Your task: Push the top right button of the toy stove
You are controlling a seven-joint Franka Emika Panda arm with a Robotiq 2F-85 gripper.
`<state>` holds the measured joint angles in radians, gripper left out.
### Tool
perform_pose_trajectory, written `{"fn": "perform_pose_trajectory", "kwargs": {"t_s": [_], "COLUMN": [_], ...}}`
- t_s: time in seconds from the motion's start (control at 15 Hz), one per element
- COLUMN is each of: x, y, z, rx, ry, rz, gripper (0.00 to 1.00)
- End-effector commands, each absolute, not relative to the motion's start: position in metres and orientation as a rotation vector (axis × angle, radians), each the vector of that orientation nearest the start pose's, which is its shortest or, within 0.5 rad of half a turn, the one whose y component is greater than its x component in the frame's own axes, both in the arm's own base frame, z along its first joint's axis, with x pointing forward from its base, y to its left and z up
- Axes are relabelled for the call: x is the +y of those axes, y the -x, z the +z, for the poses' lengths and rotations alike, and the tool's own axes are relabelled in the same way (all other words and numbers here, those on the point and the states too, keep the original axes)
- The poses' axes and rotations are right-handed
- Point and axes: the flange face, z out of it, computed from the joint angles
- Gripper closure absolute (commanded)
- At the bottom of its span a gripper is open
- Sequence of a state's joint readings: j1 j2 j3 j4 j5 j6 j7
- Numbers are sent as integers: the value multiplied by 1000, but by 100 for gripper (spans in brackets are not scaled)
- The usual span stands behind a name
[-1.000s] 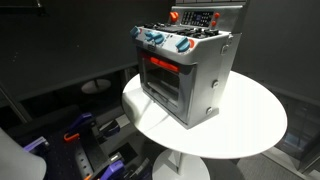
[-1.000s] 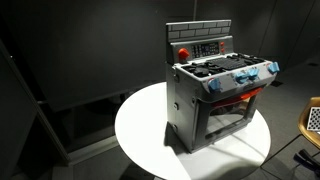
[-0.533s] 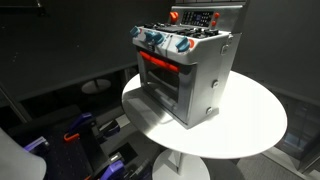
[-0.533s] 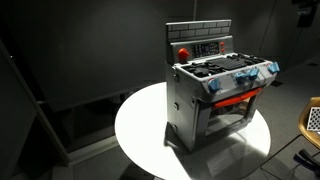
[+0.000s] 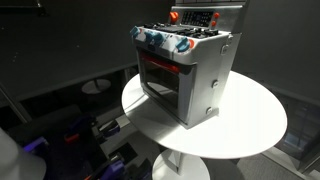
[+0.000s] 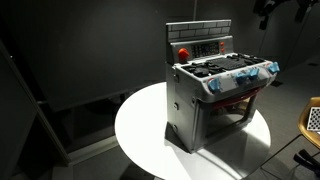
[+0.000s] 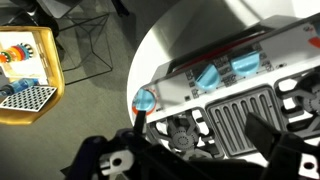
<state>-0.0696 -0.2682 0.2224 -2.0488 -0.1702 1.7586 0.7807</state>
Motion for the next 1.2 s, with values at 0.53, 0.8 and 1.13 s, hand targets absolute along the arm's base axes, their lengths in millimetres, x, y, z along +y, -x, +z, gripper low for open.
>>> {"fn": "perform_pose_trajectory", "kwargs": {"t_s": [0.53, 0.8, 1.13], "x": [20, 23, 10], "y": [-526, -526, -542], "z": [524, 522, 522], "rx": [1268, 1257, 1304], "ry": [3169, 3174, 3086], "rz": [-281, -274, -372], "gripper": [0, 0, 0]}}
